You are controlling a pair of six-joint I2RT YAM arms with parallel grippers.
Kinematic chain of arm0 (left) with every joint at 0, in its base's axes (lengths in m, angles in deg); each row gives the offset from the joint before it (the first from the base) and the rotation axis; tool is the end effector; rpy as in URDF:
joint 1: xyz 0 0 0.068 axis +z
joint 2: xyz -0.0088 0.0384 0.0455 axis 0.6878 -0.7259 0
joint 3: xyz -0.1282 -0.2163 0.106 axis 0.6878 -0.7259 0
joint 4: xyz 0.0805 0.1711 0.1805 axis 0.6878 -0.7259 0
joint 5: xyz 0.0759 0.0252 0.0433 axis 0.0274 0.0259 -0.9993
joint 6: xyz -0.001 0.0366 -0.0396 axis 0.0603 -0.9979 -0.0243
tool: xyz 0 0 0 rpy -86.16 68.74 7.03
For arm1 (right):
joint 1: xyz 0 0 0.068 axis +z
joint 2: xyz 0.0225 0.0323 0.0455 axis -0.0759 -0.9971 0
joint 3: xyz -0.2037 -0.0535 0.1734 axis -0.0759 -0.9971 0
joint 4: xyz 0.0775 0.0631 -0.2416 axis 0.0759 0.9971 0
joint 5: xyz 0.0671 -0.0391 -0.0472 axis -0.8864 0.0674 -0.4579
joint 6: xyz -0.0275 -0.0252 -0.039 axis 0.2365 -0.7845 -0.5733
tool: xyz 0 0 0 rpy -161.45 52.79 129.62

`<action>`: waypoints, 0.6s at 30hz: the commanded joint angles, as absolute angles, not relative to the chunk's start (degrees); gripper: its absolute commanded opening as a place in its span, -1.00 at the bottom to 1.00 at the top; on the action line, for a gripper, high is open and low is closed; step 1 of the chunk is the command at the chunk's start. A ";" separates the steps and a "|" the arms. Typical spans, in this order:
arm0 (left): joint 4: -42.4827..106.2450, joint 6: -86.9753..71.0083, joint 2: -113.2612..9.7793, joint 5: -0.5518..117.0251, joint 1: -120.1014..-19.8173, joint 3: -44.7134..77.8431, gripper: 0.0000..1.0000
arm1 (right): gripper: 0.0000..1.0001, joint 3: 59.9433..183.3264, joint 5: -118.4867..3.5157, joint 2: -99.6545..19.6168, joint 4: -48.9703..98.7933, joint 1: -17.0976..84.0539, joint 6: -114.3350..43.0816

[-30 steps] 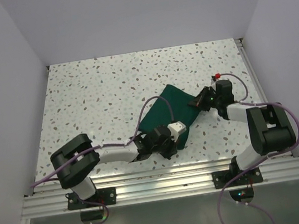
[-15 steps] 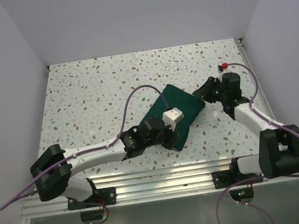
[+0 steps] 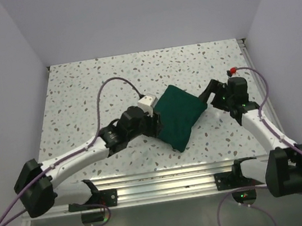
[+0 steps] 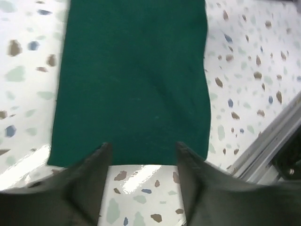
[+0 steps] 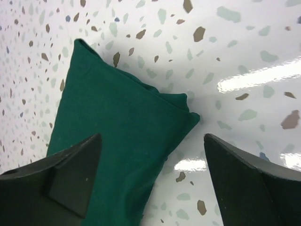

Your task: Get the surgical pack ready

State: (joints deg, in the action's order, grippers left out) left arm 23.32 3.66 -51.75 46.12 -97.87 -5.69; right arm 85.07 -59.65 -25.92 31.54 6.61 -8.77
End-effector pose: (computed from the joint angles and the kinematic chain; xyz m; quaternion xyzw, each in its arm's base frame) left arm 0.1727 -0.2373 0.2598 0.2192 0.8461 -0.2810 0.3962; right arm 0.2501 0.0160 0.2320 0.2015 0.8620 0.2137 0.4132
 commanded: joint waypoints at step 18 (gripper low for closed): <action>23.89 14.54 -12.82 6.48 -94.35 -29.66 1.00 | 0.97 75.97 -39.65 5.29 39.08 6.46 -13.00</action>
State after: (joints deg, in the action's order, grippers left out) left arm 22.27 12.47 -16.06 14.71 -94.57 -27.16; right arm 76.66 -43.30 3.50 37.86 6.57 -12.09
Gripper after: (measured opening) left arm 0.997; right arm 0.985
